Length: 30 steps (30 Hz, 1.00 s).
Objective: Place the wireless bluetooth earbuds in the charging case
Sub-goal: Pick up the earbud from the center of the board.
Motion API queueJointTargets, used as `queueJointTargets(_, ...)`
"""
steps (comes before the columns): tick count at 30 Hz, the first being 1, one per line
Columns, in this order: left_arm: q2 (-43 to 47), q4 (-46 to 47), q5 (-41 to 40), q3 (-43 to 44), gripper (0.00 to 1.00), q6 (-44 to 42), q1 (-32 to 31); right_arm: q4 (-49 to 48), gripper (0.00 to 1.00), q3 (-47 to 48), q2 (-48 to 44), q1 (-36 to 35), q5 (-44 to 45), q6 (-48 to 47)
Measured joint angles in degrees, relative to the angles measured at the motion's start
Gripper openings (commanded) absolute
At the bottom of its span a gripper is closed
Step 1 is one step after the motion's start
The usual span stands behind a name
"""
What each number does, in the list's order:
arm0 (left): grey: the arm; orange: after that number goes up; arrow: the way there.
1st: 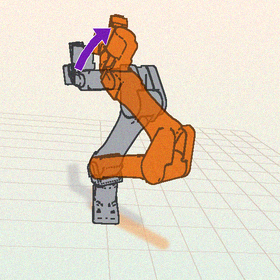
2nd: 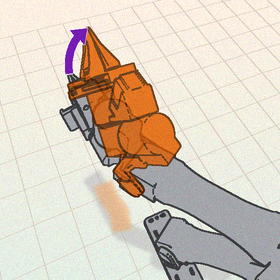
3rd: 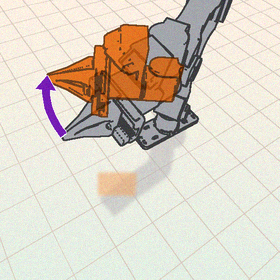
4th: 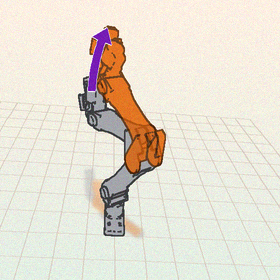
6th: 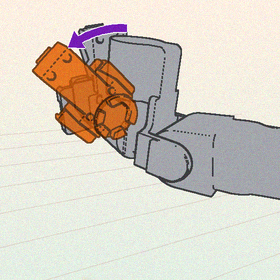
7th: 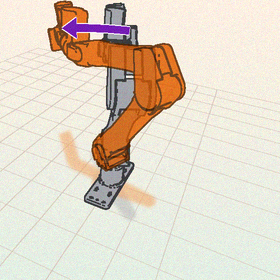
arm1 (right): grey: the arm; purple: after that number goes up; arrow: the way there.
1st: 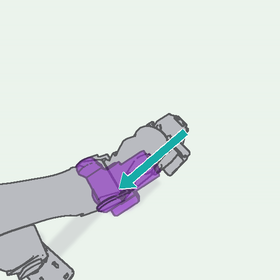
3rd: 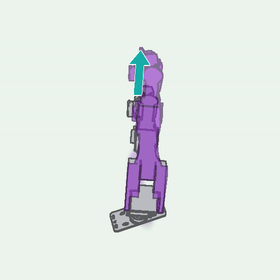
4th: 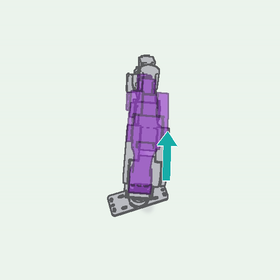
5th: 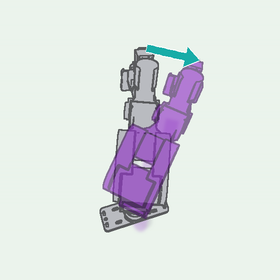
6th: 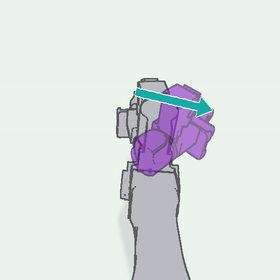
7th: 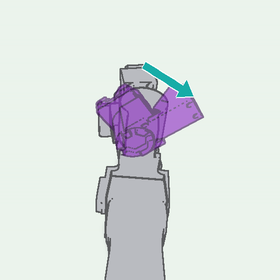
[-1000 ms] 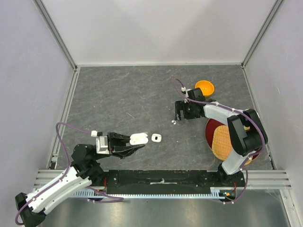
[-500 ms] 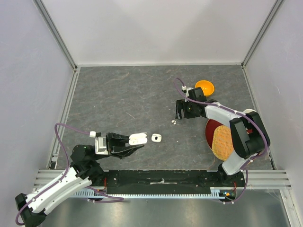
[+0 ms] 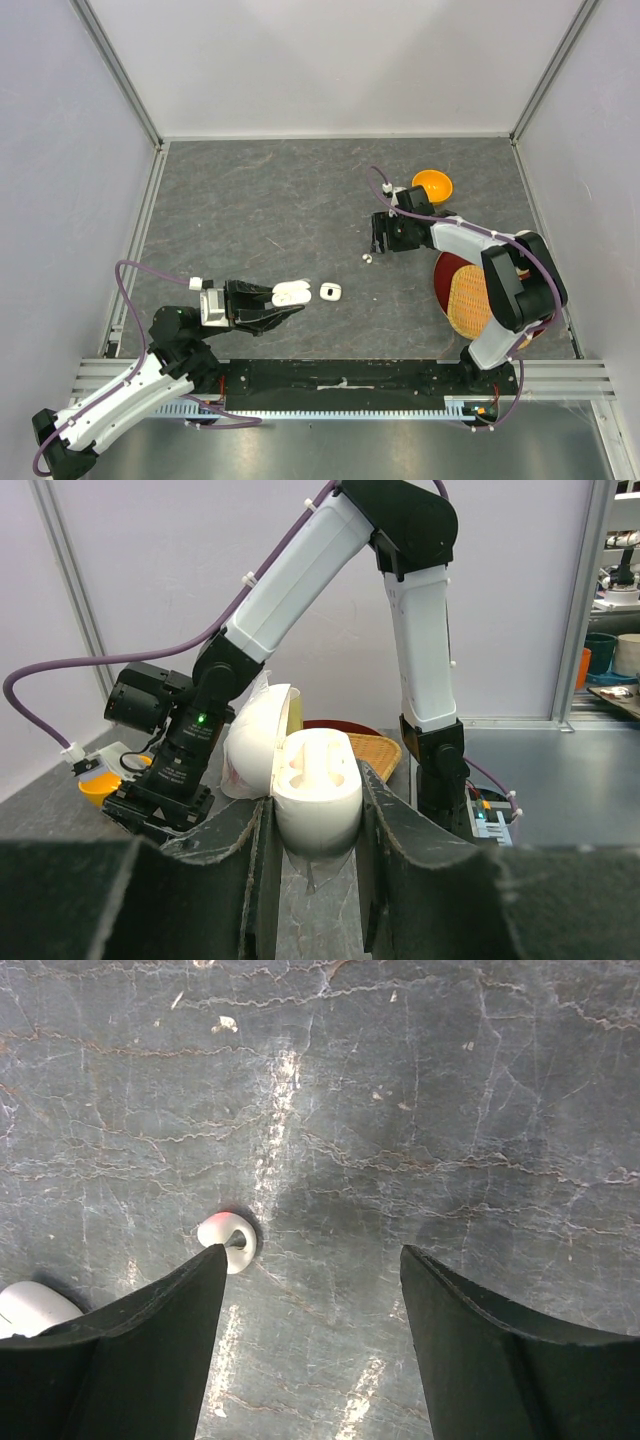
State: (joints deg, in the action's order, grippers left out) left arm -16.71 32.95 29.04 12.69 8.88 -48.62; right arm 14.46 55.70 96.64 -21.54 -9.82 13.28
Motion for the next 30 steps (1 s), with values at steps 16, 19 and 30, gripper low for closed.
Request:
queueJointTargets(16,0.0,-0.1,-0.2,0.0,0.02,0.0,0.0,-1.1,0.71,0.0,2.0,-0.6,-1.5,-0.3)
queueJointTargets(19,0.0,-0.1,-0.3,0.0,0.02,0.0,0.0,-1.4,0.70,0.2,2.3,-0.9,-1.5,-0.6)
queueJointTargets(30,0.0,-0.1,-0.5,0.0,0.02,0.0,0.0,-1.9,0.66,0.5,2.7,-2.6,-0.5,-1.4)
